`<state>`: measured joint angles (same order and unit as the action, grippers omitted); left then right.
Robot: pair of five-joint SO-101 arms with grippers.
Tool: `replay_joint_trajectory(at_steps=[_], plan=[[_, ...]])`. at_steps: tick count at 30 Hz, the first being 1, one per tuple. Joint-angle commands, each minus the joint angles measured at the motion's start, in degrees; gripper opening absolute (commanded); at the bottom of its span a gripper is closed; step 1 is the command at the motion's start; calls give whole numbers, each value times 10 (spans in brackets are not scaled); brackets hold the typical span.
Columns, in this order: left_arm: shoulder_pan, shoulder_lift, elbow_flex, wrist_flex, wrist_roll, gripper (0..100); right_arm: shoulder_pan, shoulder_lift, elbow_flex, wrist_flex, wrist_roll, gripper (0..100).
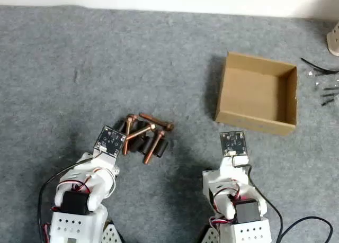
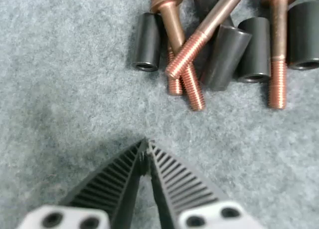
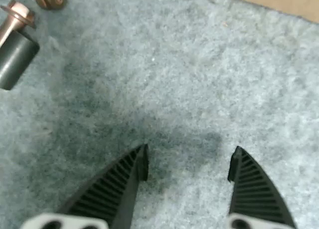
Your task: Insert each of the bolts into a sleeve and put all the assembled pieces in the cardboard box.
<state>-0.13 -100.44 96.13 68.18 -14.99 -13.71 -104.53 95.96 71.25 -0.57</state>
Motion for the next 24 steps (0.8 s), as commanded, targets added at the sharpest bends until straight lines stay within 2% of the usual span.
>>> replay_joint_trajectory(at_steps=[1, 9, 12, 17, 20, 24], plan=[[-11, 5, 13, -11, -3, 7, -2, -6, 77, 1, -4, 241], [-11, 5, 13, -11, -4, 7, -2, -6, 77, -2, -3, 241], [-34, 0, 7, 12, -18, 7, 10, -6, 77, -51, -3, 241], [-141, 0, -18, 20, -201, 6, 148, -6, 77, -178, -5, 241], [-163, 0, -20, 17, -193, 6, 189, -6, 77, -196, -6, 241], [-167, 0, -55, 20, -147, 7, 189, -6, 77, -199, -6, 241]])
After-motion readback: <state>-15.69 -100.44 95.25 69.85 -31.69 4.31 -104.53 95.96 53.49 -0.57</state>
